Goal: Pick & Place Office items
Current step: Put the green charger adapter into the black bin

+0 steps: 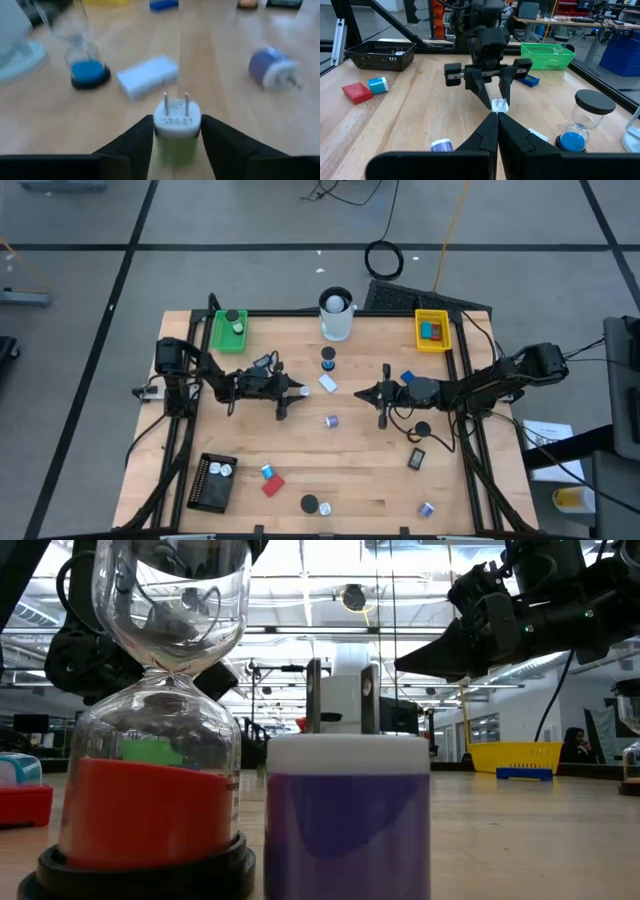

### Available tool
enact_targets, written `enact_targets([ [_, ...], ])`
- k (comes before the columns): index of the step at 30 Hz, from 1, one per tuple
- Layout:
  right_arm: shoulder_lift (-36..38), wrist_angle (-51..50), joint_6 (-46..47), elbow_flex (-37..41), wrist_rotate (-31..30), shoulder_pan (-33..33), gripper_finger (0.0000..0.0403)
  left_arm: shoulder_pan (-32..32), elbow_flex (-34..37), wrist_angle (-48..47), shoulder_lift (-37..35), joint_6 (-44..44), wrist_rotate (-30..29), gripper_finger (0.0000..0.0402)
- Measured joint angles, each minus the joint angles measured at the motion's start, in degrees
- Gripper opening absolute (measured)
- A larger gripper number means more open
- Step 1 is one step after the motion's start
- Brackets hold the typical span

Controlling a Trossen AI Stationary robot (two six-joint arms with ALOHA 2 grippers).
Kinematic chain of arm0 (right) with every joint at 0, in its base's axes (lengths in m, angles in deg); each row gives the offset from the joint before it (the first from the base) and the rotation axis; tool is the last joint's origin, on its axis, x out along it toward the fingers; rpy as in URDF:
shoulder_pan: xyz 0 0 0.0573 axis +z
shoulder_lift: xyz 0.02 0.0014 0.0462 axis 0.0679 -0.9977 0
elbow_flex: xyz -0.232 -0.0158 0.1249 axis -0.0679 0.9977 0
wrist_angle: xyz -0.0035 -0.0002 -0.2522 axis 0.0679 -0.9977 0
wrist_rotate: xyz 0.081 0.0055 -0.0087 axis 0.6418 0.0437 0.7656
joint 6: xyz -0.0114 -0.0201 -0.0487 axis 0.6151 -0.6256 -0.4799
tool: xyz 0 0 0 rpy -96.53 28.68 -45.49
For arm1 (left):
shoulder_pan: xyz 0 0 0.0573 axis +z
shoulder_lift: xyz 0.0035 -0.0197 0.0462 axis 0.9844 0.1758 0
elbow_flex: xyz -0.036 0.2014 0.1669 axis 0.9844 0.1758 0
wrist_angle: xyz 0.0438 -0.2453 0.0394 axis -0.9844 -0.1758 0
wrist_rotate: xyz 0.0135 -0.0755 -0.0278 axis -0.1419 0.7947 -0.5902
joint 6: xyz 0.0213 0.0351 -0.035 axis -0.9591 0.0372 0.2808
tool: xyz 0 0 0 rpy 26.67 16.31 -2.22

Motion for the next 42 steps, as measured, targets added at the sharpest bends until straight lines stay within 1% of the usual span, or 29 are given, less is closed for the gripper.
enact_targets([
  [5,0.0,0.0,0.0,0.0,0.0,0.0,0.0001,0.0,0.1,-0.8,0.0,-1.2,-1.8,0.0221],
  [9,0.0,0.0,0.0,0.0,0.0,0.0,0.0001,0.0,0.1,-1.5,-0.2,-2.1,-1.8,0.0243],
  [14,0.0,-0.1,0.0,0.0,0.0,0.0,0.0001,0.0,0.1,-5.7,-2.6,-2.3,-1.8,0.0249],
  [18,0.0,-0.1,0.0,0.0,0.0,0.0,0.0002,0.0,0.1,-10.1,-6.4,-2.4,-2.1,0.0249],
  [26,0.0,-0.1,0.0,0.0,0.0,0.0,0.0002,0.0,0.1,-21.5,-15.2,-1.2,-7.1,0.0272],
  [29,0.0,0.0,0.0,0.0,0.0,0.0,0.0001,0.0,0.1,-24.2,-18.0,-0.2,-6.4,0.0278],
  [33,0.0,0.0,0.0,0.0,0.0,0.0,0.0001,0.0,0.0,-25.5,-21.8,4.2,-1.8,0.0279],
  [35,0.0,0.0,0.0,0.0,0.0,0.0,0.0002,0.0,-1.5,-30.1,-23.9,8.0,0.5,0.0274],
  [36,0.0,0.0,0.0,0.0,0.0,0.0,0.0001,0.0,-2.6,-33.8,-25.1,10.8,0.8,0.0270],
  [38,0.0,0.2,0.0,0.0,0.0,0.0,0.0001,0.0,-6.1,-43.3,-26.9,16.3,0.8,0.0260],
  [40,0.0,0.2,0.0,0.0,0.0,0.0,0.0001,-0.2,-10.5,-52.9,-27.3,20.3,0.7,0.0250],
  [42,0.0,0.1,0.1,0.0,0.0,0.0,0.0001,-0.8,-15.1,-62.7,-27.2,23.2,-0.6,0.0245],
])
